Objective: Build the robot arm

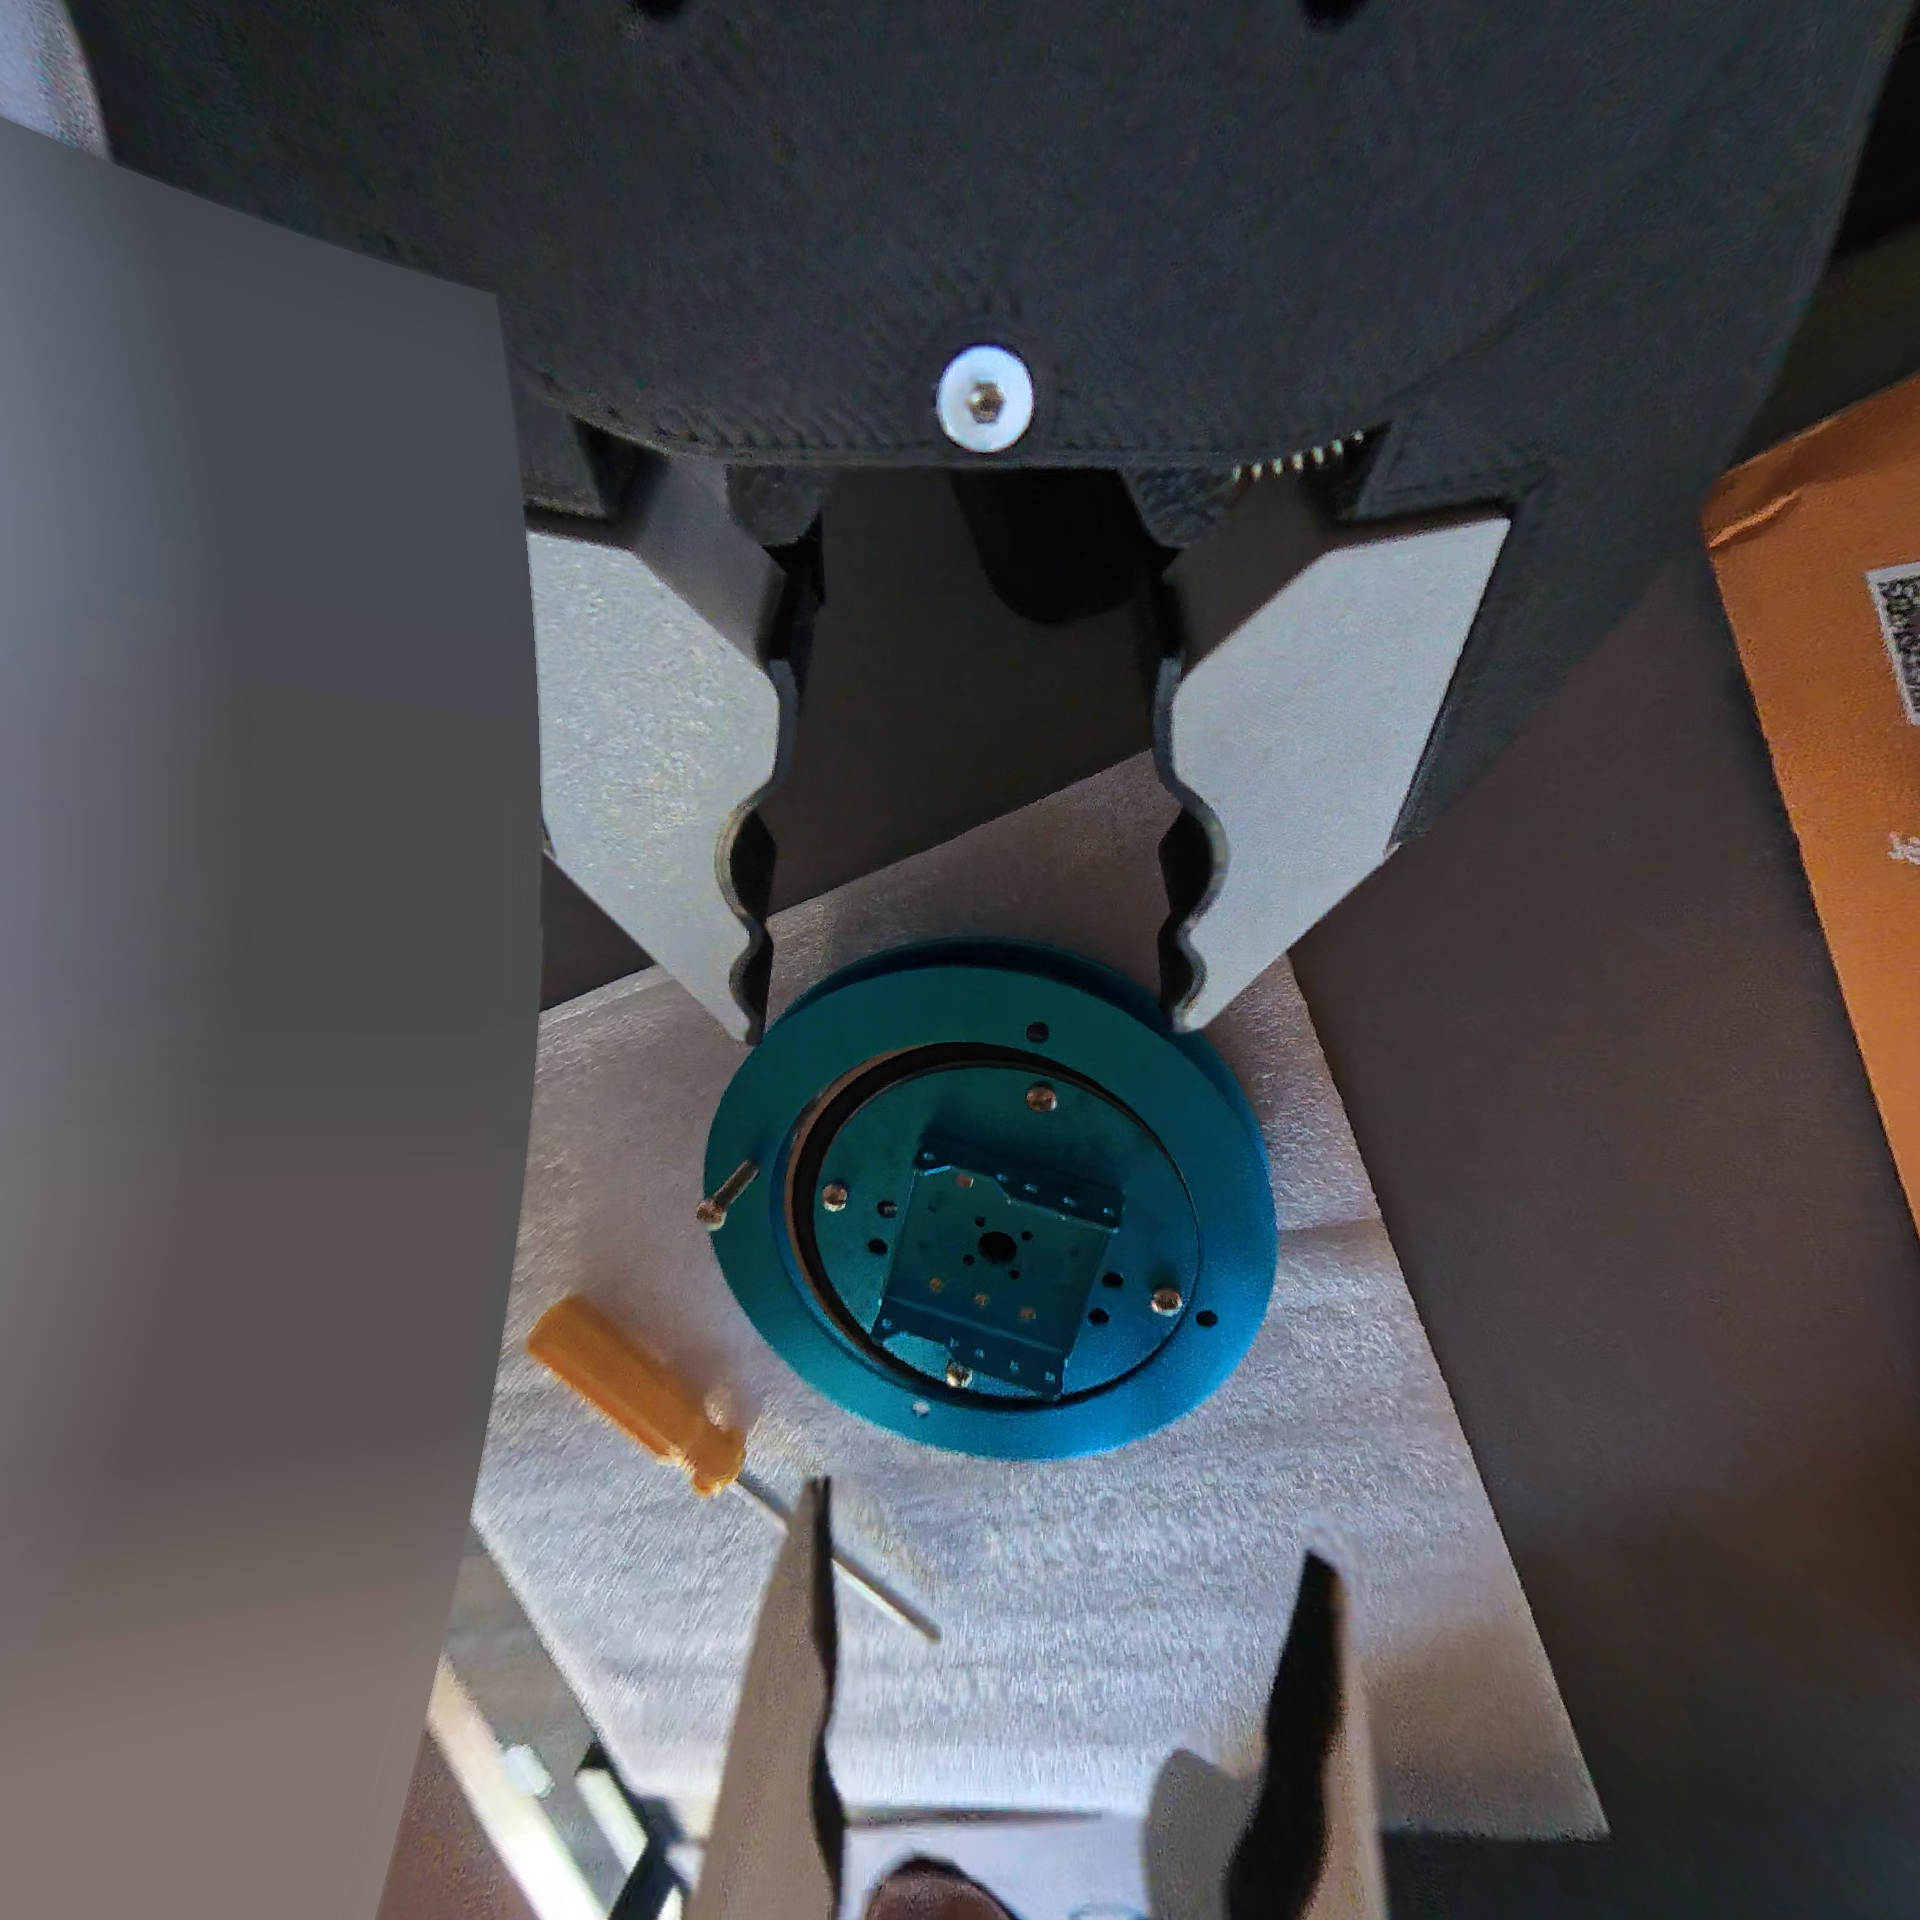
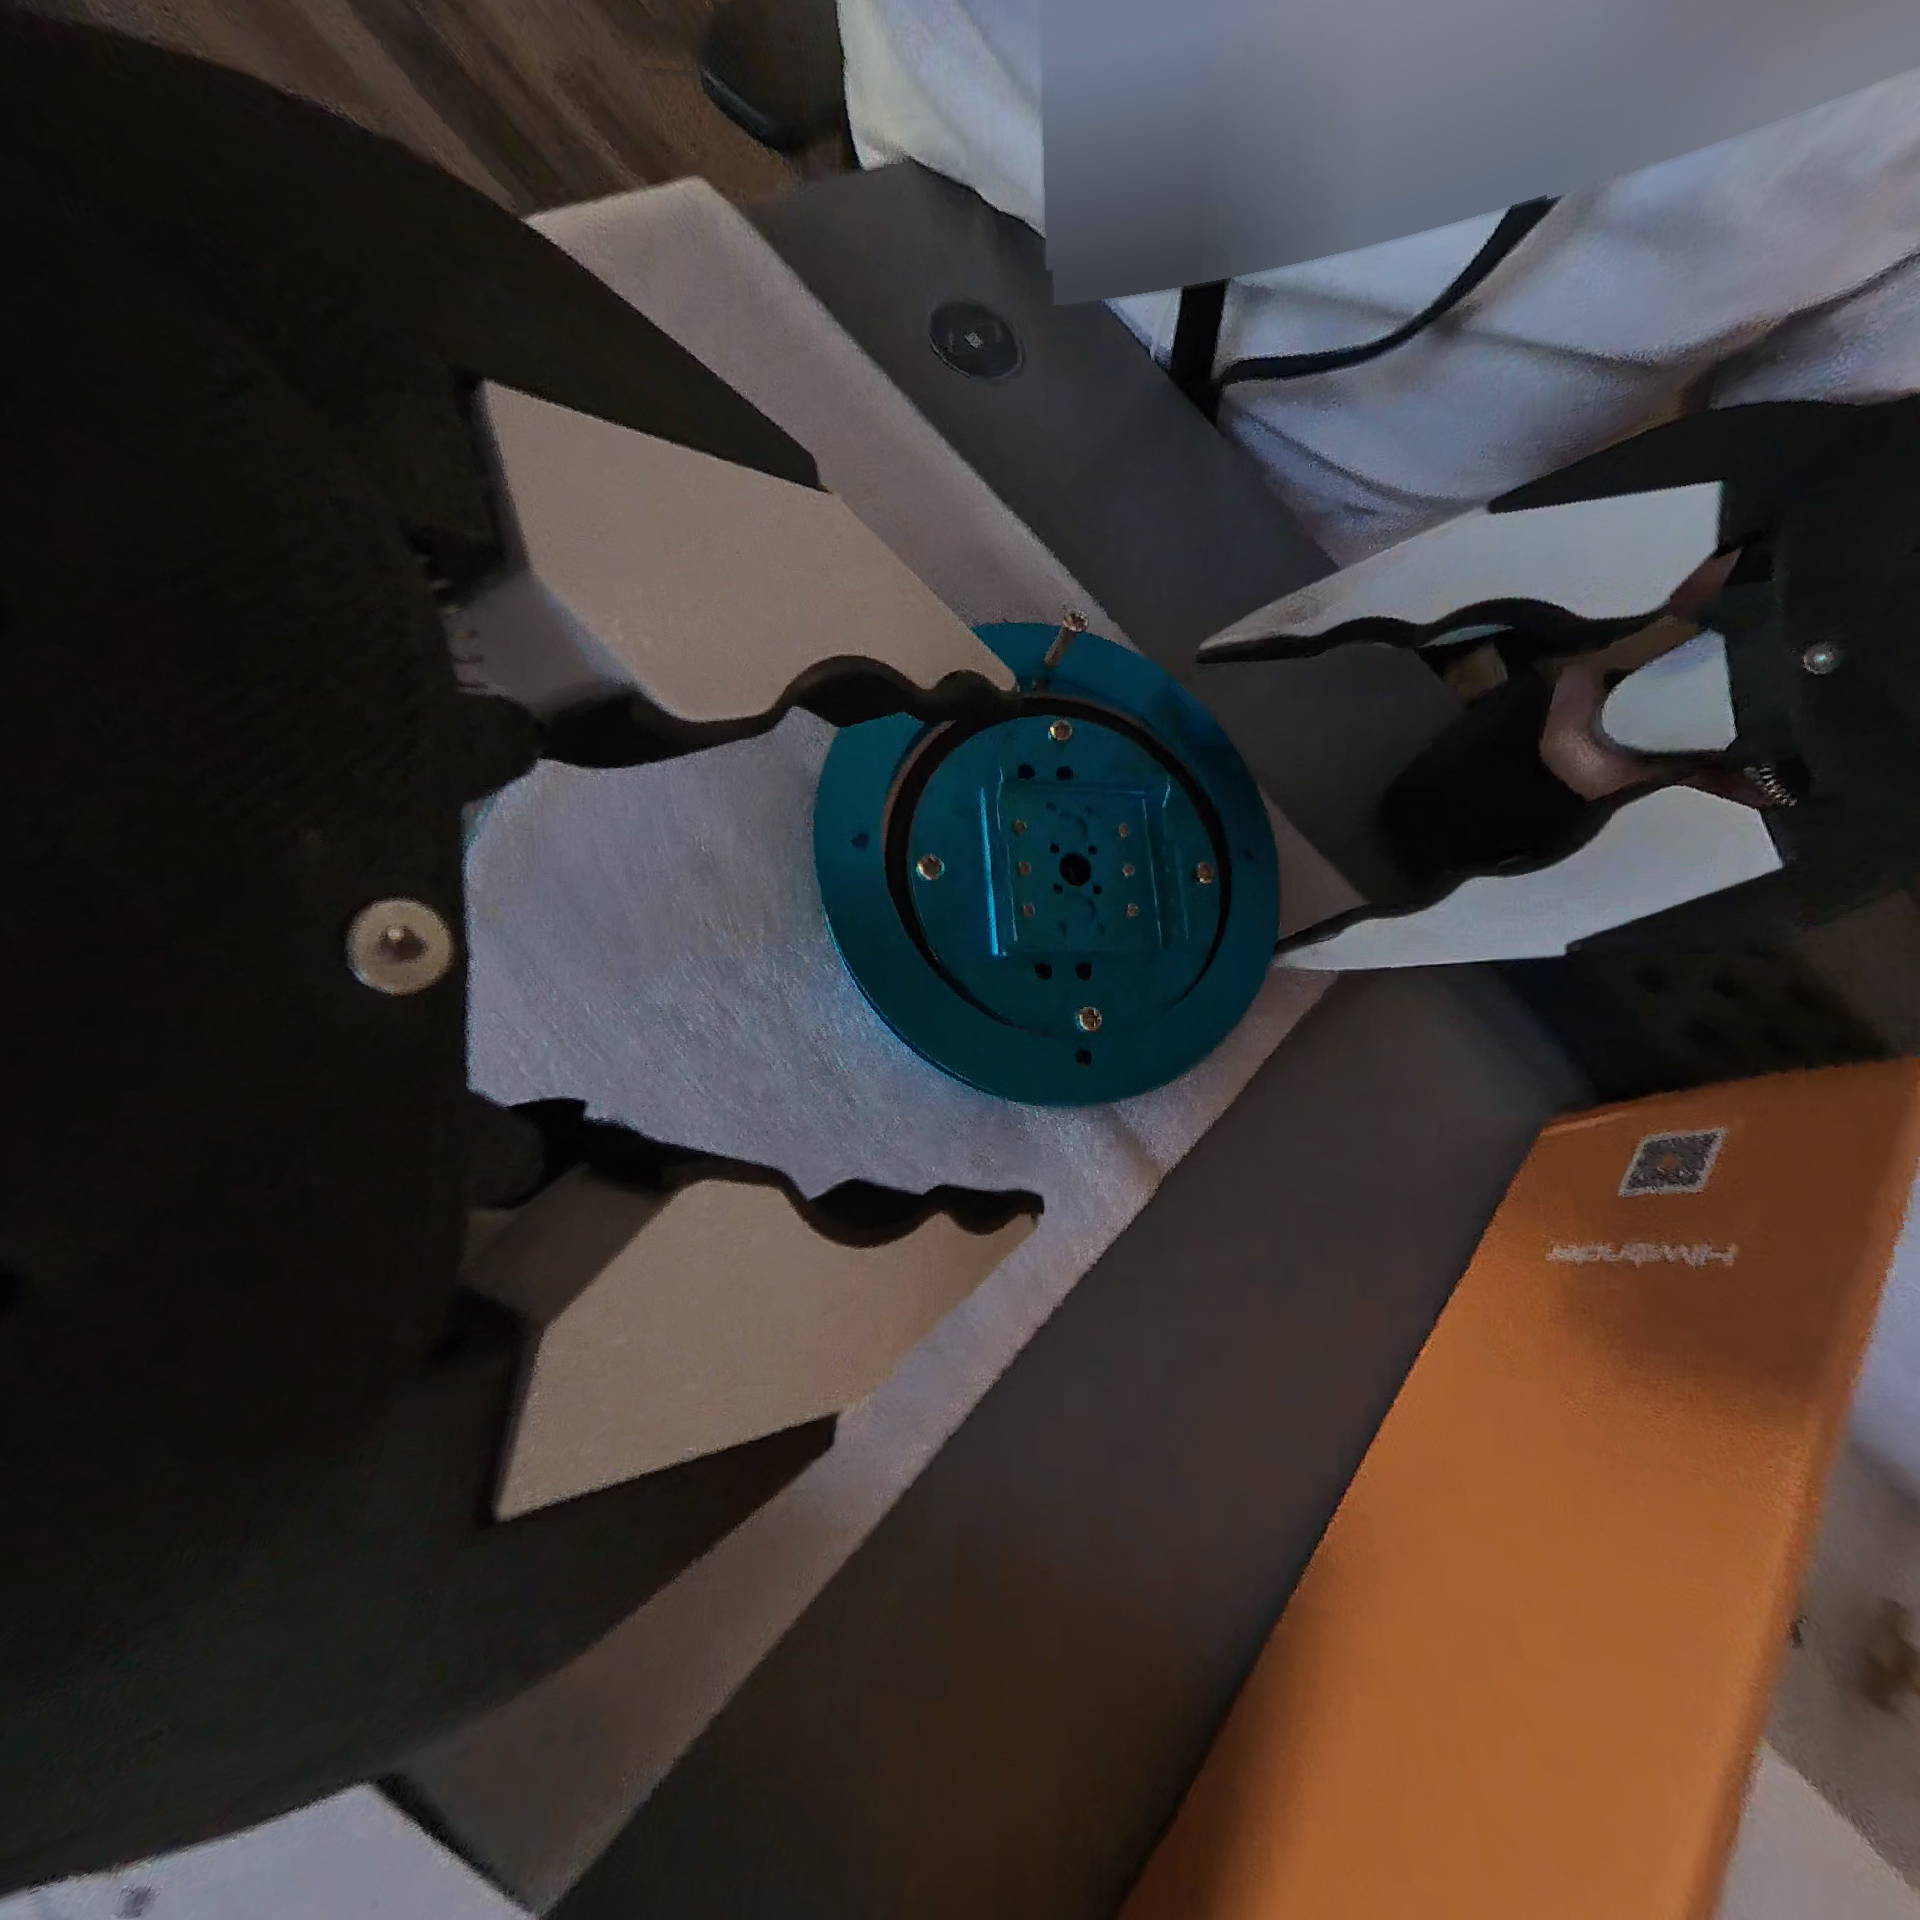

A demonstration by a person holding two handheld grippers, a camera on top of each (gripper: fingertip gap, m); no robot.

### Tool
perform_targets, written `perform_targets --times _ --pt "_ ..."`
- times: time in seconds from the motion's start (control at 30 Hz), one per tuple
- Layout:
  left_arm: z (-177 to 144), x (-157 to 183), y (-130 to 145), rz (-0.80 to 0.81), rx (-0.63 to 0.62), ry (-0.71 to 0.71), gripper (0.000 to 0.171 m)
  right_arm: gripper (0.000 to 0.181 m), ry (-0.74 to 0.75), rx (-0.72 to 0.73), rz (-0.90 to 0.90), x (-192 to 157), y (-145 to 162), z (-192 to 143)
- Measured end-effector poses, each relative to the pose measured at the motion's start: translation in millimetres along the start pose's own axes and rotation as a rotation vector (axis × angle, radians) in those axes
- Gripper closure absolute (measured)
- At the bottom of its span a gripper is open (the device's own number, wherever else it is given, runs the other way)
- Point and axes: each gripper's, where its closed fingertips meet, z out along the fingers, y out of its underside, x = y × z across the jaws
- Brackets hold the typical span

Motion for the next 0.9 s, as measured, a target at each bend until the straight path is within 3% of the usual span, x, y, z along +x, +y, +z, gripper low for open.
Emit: perform_targets --times 0.13,0.27,0.43,0.67,0.77,0.9 --pt "-10 -4 -4 -0.055 0.035 0.033 0.103 0.092 0.173 0.041 0.012 -16 7 -13" --pt "-17 -6 -4 -0.030 0.049 0.001 0.112 0.104 0.363 0.052 0.100 -30 22 -17" --pt "-28 -6 -12 0.003 0.118 -0.034 0.124 0.133 0.546 0.152 0.151 -59 26 -13" --pt "-41 -2 -19 -0.011 0.226 0.005 0.167 0.181 0.753 0.361 0.208 -107 17 -2" --pt "-43 4 -23 -0.036 0.255 0.045 0.171 0.181 0.824 0.460 0.279 -114 10 -4" --pt "-43 12 -19 -0.081 0.269 0.087 0.171 0.181 0.926 0.487 0.300 -118 2 -2"
